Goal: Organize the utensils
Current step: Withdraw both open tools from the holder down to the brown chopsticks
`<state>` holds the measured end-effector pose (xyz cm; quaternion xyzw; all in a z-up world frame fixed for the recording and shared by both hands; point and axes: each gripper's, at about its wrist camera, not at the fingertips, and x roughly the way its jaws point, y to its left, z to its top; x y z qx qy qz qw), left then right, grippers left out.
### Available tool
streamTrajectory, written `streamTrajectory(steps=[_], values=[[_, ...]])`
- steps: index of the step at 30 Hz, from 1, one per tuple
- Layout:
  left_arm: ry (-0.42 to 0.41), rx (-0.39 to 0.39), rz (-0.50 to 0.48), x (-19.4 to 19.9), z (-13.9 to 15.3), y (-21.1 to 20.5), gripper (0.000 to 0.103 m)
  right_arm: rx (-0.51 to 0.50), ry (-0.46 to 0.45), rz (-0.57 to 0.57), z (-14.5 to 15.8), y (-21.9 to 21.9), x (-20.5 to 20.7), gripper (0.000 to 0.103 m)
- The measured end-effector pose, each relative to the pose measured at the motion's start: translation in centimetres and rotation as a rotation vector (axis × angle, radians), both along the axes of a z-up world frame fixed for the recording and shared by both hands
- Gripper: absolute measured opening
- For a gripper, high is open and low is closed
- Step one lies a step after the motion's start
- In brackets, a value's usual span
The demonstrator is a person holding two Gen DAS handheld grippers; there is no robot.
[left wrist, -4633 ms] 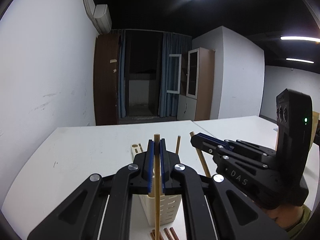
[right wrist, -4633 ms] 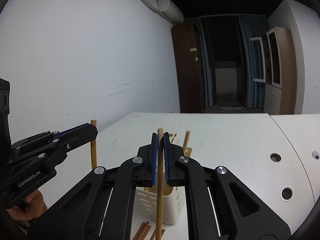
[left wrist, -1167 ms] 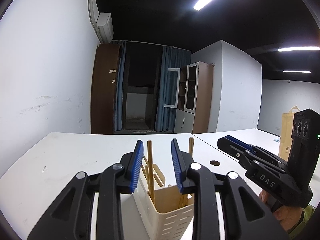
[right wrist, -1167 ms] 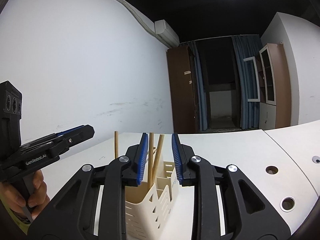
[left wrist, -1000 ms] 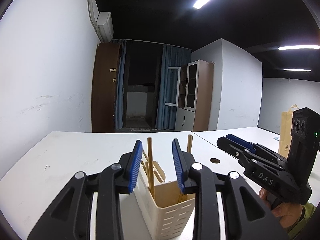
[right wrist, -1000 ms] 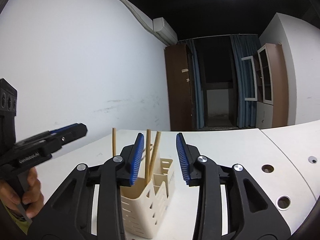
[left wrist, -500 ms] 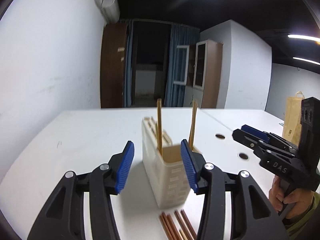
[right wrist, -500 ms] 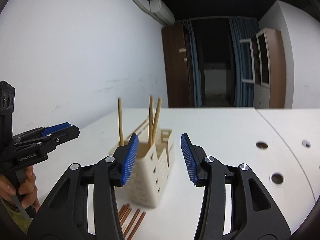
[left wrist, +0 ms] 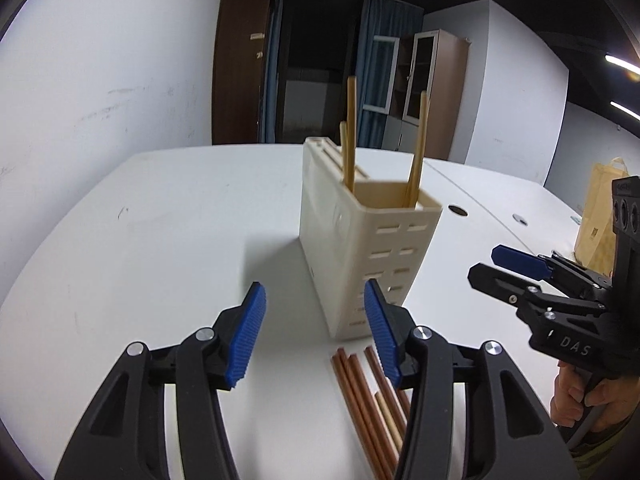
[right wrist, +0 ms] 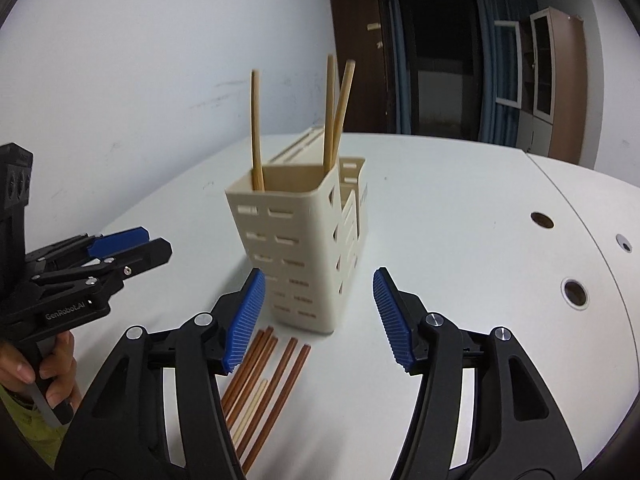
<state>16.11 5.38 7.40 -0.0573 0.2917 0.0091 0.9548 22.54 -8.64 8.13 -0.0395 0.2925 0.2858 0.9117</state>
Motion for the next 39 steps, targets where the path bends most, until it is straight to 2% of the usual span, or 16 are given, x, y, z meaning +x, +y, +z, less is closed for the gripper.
streamTrajectory(steps=[14, 23, 39], values=[[0.070, 0.006, 0.006, 0.7, -1.9, -0.1, 0.051, -0.128, 0.170, -0.001, -6.4, 2.7, 1.7, 0.054], [0.107, 0.011, 0.016, 1.3, -2.9, 0.1, 0.051, -0.206, 0.227, -0.007, -9.5, 4.3, 2.5, 0.054], [0.160, -0.001, 0.013, 2.4, -4.0, 0.2, 0.051, -0.265, 0.255, -0.002, -11.1, 5.5, 2.3, 0.046]])
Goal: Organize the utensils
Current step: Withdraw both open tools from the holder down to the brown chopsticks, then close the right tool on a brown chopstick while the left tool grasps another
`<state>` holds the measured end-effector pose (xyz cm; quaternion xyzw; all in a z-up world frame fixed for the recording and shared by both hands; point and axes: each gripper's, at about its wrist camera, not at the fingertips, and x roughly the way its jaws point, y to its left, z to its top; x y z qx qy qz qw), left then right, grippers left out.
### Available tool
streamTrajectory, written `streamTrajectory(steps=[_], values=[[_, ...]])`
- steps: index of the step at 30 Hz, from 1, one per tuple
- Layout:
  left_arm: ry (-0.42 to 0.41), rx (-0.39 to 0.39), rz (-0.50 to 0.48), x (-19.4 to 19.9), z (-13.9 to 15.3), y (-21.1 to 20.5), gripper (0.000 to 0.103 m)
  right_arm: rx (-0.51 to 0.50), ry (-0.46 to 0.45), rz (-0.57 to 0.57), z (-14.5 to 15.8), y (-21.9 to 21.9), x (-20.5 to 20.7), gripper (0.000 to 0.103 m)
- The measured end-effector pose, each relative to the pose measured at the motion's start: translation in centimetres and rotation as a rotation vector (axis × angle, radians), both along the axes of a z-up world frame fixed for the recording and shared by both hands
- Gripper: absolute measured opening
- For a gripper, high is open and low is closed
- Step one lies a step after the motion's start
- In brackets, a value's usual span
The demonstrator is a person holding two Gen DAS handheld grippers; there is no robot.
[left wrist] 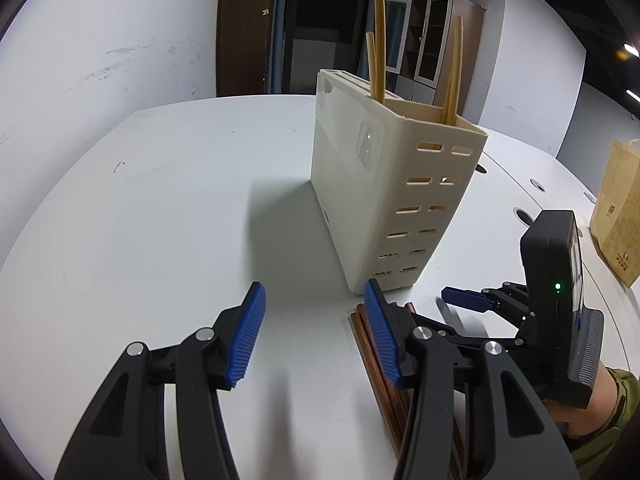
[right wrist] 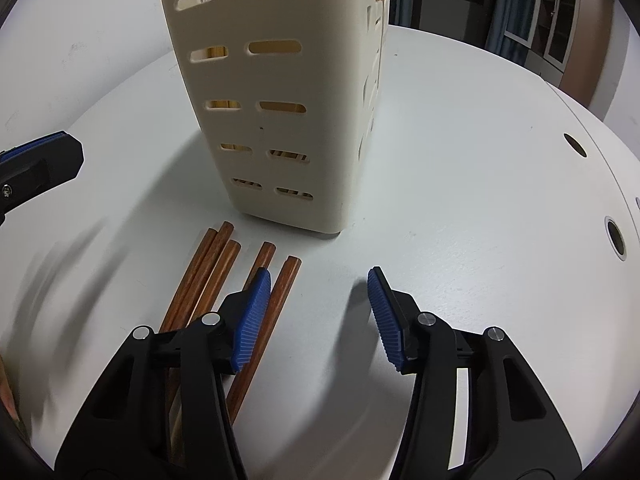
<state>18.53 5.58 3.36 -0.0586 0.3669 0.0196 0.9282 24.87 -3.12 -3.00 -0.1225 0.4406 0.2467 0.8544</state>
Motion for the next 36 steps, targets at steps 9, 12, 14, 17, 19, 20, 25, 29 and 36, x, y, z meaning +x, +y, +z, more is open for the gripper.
streamTrajectory(steps=[9, 12, 14, 17, 19, 20, 25, 29, 36], values=[[0.057, 0.008, -0.019, 1.0, -1.6, -0.8, 0.051, -0.004, 0.005, 0.001, 0.2, -0.2, -0.2, 0.033], [0.083, 0.020, -0.033, 1.3, -2.5, -1.3, 0.051, 0.003, 0.011, -0.004, 0.3, -0.5, 0.1, 0.026], [0.101, 0.030, -0.041, 1.6, -3.2, -1.8, 0.051, 0.006, 0.013, -0.006, 0.3, -0.7, 0.1, 0.022], [0.132, 0.039, -0.059, 1.8, -4.2, -2.3, 0.051, 0.010, 0.016, -0.006, 0.4, -0.9, 0.2, 0.018], [0.147, 0.055, -0.068, 2.1, -4.8, -2.8, 0.051, 0.015, 0.020, -0.007, 0.5, -1.1, 0.2, 0.015], [0.152, 0.057, -0.069, 2.1, -4.9, -2.9, 0.051, 0.017, 0.022, -0.007, 0.3, -1.5, 0.9, 0.014], [0.181, 0.062, -0.067, 2.5, -6.3, -3.2, 0.051, 0.026, 0.029, -0.006, 0.3, -1.9, 1.1, 0.014], [0.200, 0.062, -0.072, 2.8, -6.8, -3.0, 0.051, 0.022, 0.025, -0.004, 0.3, -2.0, 1.2, 0.014], [0.214, 0.073, -0.063, 2.8, -7.2, -3.1, 0.051, 0.015, 0.021, -0.003, 0.4, -1.9, 1.1, 0.014]])
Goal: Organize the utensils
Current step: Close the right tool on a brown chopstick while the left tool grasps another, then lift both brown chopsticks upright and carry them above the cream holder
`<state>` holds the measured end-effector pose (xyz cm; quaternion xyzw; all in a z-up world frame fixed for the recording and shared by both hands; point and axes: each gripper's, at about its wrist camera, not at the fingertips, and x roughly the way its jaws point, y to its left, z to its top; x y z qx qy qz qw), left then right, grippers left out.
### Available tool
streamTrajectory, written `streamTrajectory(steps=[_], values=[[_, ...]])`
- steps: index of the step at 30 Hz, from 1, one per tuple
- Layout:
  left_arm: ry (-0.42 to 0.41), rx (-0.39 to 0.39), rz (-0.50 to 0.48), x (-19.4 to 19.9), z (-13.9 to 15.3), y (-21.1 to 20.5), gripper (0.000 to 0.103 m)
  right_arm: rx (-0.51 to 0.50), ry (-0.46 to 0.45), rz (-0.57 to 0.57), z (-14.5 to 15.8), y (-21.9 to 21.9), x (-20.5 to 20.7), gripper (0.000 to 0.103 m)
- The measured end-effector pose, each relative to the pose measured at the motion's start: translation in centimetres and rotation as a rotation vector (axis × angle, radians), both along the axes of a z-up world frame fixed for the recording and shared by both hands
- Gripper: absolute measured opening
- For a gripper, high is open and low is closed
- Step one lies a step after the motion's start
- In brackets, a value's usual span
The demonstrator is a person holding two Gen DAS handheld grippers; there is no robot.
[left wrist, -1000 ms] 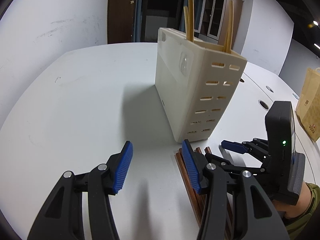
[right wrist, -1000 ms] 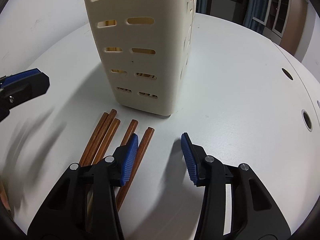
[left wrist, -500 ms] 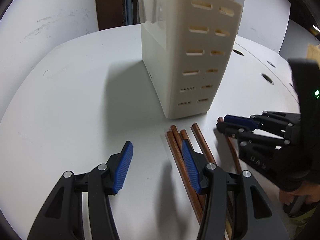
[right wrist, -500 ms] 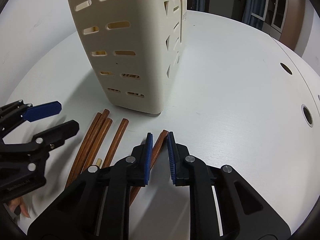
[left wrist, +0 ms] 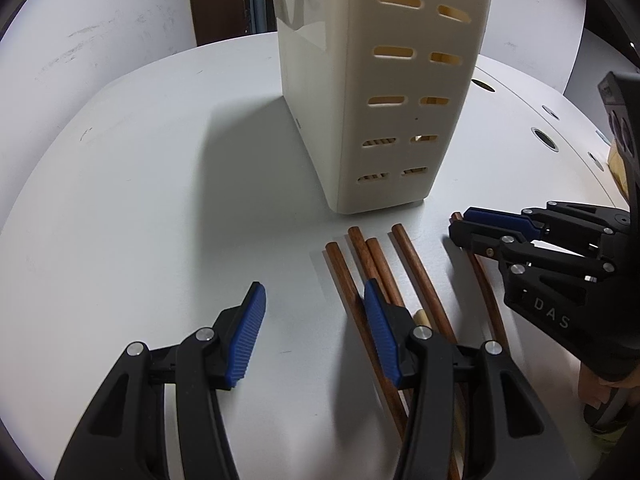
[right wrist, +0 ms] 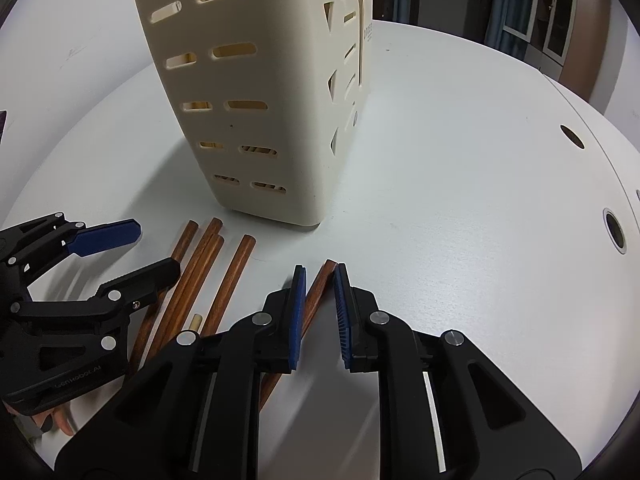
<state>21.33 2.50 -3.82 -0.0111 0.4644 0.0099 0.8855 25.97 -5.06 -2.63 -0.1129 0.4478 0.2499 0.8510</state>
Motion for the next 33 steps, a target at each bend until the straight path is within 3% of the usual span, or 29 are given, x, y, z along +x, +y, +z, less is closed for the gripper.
streamTrajectory(steps=[6, 11, 13, 23, 33], values=[[0.016, 0.004, -0.018, 0.7, -0.2, 0.3, 0.050, -0.007, 0.001, 0.011, 0.0, 0.1, -0.1, 0.013], [0.035, 0.008, -0.028, 1.4, 0.0, 0.7, 0.020, -0.010, 0.000, 0.016, 0.0, 0.2, -0.2, 0.010], [0.039, 0.008, -0.026, 1.7, 0.0, 0.9, 0.013, -0.008, 0.003, 0.017, 0.0, 0.2, -0.2, 0.008], [0.049, 0.002, -0.011, 1.8, 0.2, 1.5, 0.007, 0.021, 0.008, 0.010, 0.2, 0.0, -0.2, 0.007], [-0.102, -0.050, 0.006, -0.5, 5.2, 1.9, 0.007, 0.101, -0.049, 0.029, 3.7, -0.9, -1.2, 0.007]])
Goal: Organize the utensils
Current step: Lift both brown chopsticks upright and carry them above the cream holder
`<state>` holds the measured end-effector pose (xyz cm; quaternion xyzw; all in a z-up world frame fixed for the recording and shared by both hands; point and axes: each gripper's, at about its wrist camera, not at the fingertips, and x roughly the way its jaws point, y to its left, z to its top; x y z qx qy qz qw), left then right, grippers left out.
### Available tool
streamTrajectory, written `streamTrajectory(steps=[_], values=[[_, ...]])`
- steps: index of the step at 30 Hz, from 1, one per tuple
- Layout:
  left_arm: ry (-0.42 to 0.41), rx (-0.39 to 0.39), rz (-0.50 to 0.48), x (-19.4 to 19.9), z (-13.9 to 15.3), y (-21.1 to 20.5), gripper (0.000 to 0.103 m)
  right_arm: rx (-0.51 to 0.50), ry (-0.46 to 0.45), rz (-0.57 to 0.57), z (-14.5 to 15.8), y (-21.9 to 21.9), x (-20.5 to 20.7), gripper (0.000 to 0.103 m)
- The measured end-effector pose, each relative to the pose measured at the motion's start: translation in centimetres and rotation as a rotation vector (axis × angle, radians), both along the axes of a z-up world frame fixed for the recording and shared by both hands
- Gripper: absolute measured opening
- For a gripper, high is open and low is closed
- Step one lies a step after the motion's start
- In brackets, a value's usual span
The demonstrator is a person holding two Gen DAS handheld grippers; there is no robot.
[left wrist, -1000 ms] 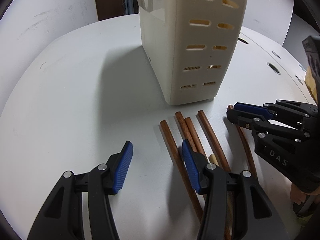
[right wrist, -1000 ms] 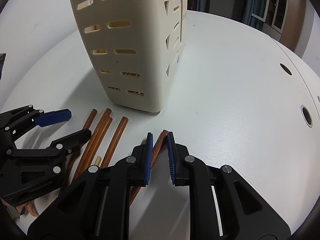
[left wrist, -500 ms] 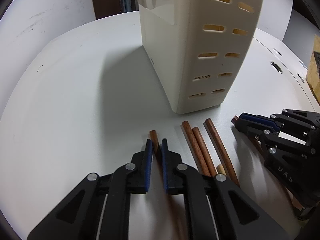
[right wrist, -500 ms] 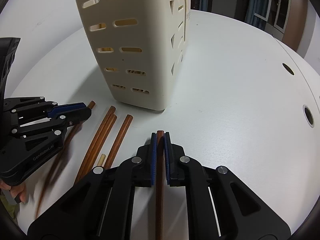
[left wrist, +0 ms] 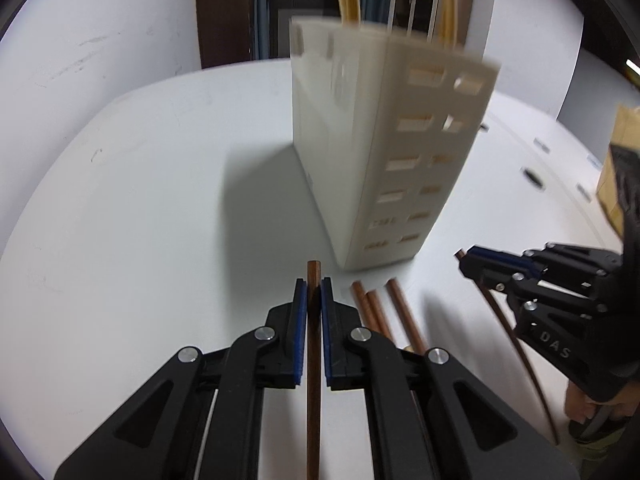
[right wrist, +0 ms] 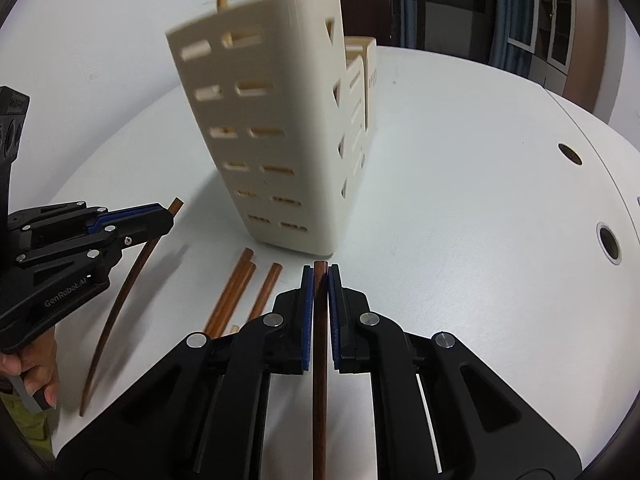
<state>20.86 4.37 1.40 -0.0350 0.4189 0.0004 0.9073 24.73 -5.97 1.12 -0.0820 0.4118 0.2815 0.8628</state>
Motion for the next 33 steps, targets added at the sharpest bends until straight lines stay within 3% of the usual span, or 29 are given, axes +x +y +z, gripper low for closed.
streamTrajectory(steps=[14, 33], values=[[-0.202, -0.049, 0.024, -3.8, 6.9, 0.1, 0.007, 0.112, -0.173, -0.006, 7.0, -1.5, -2.2, 0.007], [-0.366, 0.021, 0.013, -4.4, 13.6, -1.7, 0.007, 0.208, -0.339, 0.003, 15.3, -2.2, -4.3, 0.006]])
